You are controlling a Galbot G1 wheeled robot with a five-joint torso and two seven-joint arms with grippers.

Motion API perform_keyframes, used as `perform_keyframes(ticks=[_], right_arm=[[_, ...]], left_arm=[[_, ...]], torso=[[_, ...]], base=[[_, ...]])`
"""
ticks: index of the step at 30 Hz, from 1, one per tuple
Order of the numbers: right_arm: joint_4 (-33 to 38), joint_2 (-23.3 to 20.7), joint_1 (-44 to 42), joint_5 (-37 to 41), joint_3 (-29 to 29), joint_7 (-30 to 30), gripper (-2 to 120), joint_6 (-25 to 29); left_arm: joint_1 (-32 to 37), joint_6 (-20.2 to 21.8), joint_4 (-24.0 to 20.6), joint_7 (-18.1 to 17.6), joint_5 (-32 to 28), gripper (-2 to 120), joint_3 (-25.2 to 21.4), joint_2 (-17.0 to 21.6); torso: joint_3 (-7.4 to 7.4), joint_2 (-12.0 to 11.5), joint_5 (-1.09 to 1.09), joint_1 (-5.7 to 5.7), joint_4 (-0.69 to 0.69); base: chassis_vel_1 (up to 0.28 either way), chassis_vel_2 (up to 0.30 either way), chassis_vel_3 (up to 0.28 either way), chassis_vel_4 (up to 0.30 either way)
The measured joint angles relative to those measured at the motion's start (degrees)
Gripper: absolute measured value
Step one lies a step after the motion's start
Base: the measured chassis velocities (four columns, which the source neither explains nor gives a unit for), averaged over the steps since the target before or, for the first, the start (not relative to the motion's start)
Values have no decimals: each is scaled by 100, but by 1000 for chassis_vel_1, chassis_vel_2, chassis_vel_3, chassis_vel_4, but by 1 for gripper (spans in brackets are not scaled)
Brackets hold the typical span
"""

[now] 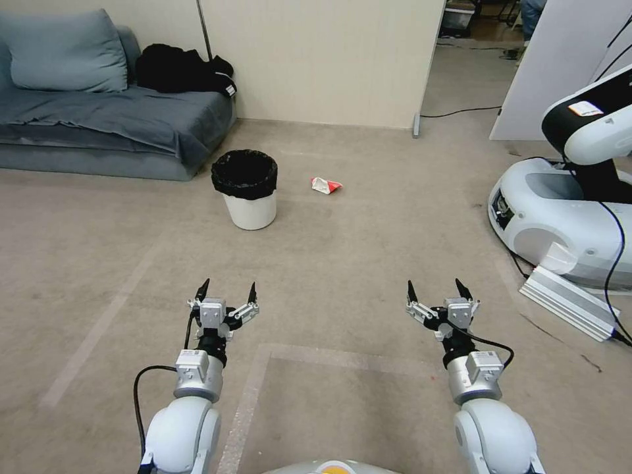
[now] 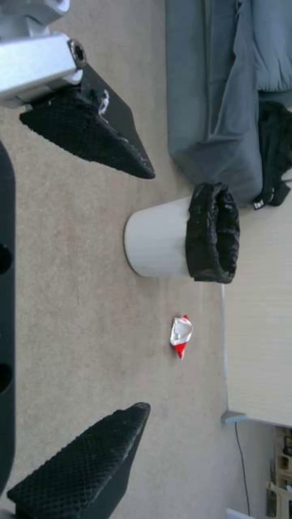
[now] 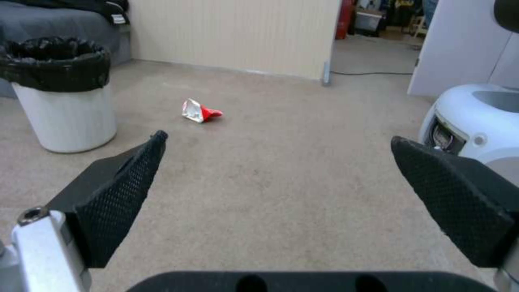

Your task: Pick up the trash bin, then pick up the garbage from the floor and place it into the trash bin.

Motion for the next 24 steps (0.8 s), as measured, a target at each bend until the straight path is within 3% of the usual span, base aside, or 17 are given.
perform_keyframes(ticks=[16,23,24], right_arm=[[41,10,-36,-8,0,0,100,2],[863,223,-739,-282,58,67,100,251],[919,242,-807,-305,62,67,100,271]], left_arm=[[47,44,-75,-62,50,100,32,-3],[826,742,-1179,-1074,926,100,670,-105],[985,884,-1401,-1282,1109,100,806,-127]], torso=[[0,0,-1,0,0],[-1,0,-5,0,-3],[0,0,0,0,1]], base=[[0,0,0,0],[0,0,0,0],[0,0,0,0]])
